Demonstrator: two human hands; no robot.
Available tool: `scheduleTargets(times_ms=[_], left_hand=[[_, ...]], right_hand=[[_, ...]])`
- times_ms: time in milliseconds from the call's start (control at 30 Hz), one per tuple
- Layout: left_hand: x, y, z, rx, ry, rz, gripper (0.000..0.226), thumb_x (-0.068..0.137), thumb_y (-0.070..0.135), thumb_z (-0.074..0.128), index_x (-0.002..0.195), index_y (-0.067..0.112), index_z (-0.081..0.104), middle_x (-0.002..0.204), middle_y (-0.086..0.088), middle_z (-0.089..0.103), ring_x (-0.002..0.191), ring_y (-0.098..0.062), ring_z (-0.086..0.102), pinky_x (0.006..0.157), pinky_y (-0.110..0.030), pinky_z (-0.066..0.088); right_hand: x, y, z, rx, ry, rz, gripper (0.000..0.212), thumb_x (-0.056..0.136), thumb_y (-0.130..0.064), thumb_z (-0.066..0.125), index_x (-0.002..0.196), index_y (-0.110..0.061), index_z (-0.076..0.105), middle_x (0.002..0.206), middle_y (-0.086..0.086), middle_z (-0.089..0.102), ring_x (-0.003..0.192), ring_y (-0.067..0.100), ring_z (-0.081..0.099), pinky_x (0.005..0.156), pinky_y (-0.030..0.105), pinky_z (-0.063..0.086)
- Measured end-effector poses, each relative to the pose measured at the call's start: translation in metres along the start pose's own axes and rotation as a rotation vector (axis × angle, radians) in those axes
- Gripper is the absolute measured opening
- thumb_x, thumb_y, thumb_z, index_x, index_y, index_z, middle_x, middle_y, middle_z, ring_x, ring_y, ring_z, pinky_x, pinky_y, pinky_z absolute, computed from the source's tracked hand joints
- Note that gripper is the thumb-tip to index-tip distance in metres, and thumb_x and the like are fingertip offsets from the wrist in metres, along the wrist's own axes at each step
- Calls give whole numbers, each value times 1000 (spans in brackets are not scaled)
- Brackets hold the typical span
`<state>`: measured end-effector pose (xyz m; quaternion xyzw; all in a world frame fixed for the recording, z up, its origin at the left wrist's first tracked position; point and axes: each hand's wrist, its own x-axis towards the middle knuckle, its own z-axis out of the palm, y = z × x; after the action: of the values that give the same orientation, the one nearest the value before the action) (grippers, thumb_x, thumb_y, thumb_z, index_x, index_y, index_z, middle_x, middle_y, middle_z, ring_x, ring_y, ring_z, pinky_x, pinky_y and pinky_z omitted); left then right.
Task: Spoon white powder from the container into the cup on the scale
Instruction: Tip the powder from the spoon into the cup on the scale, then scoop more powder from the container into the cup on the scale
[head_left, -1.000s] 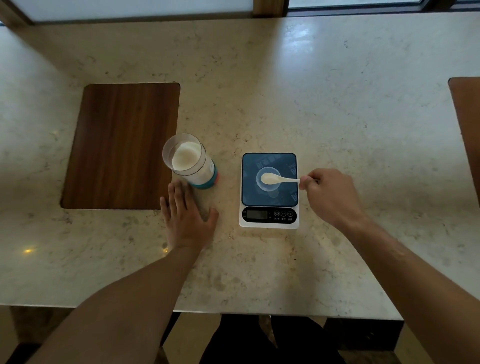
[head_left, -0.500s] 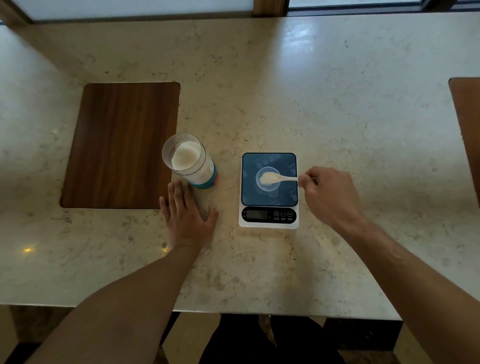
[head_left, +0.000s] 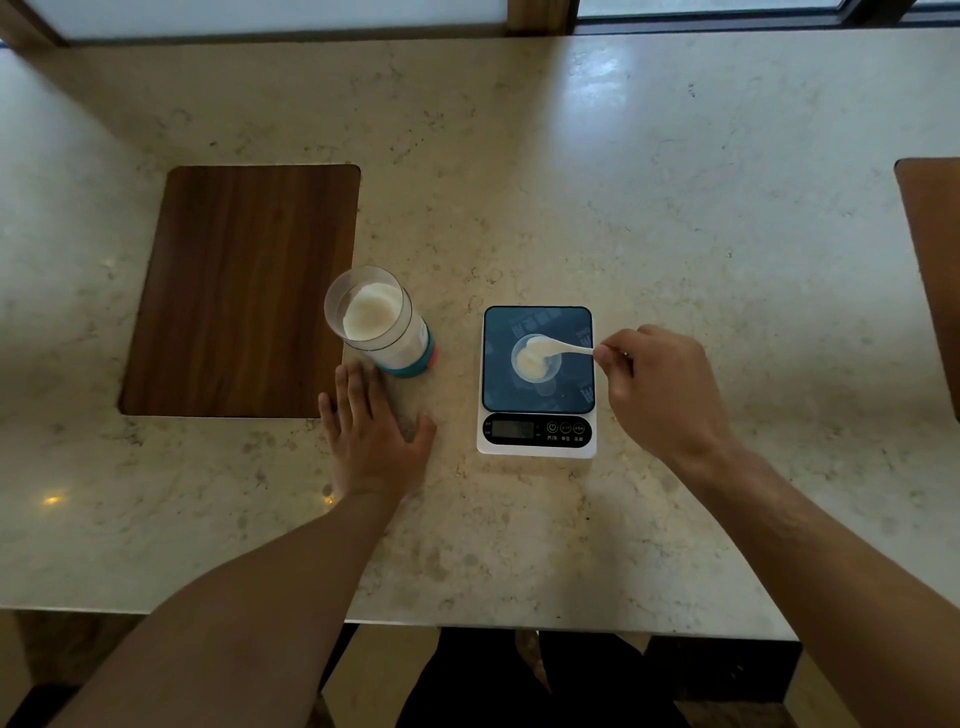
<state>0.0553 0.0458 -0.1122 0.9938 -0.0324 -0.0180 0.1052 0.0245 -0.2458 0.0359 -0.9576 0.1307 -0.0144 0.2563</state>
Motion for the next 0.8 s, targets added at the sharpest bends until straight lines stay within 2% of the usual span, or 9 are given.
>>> scheduleTargets(times_ms=[200,367,500,667,800], left_hand=[[0,1,-2,-8,6,2,94,88,65,38,158,7,13,166,-16,18,155,-28,9,125,-50,2],[0,2,-2,-8,-2,-2,95,88,64,39,158,6,14,166,-16,18,156,-28,8,126,-49,0],[0,2,-3,2,-9,-4,95,88,65,38,158,8,12,166,-15,18,156,-28,7,126,-48,0],[0,3,-6,4,-34,-9,96,88,66,37,159,6,14,167,-16,15,156,-27,5,125,-49,0],[0,4,-8,16,-51,-11,96,88,66,34,159,6,13,168,-15,13,156,-27,3,125,-49,-2]], right_hand=[[-6,0,-6,-46,45,-133,15,94,-8,63,91,0,75,65,8,57,51,24,50,48,31,47],[-9,1,-9,-68,66,-157,13,92,-7,65,88,1,73,65,7,52,48,23,44,45,26,37],[-12,3,-9,-59,88,-163,11,92,-6,65,89,1,73,66,8,54,49,22,45,45,25,37],[-11,2,-4,-16,85,-84,14,93,-9,64,90,0,75,70,6,61,55,18,48,52,23,35],[-7,-3,-3,203,119,123,20,96,-18,62,91,-6,77,65,-6,63,54,5,50,49,17,33]])
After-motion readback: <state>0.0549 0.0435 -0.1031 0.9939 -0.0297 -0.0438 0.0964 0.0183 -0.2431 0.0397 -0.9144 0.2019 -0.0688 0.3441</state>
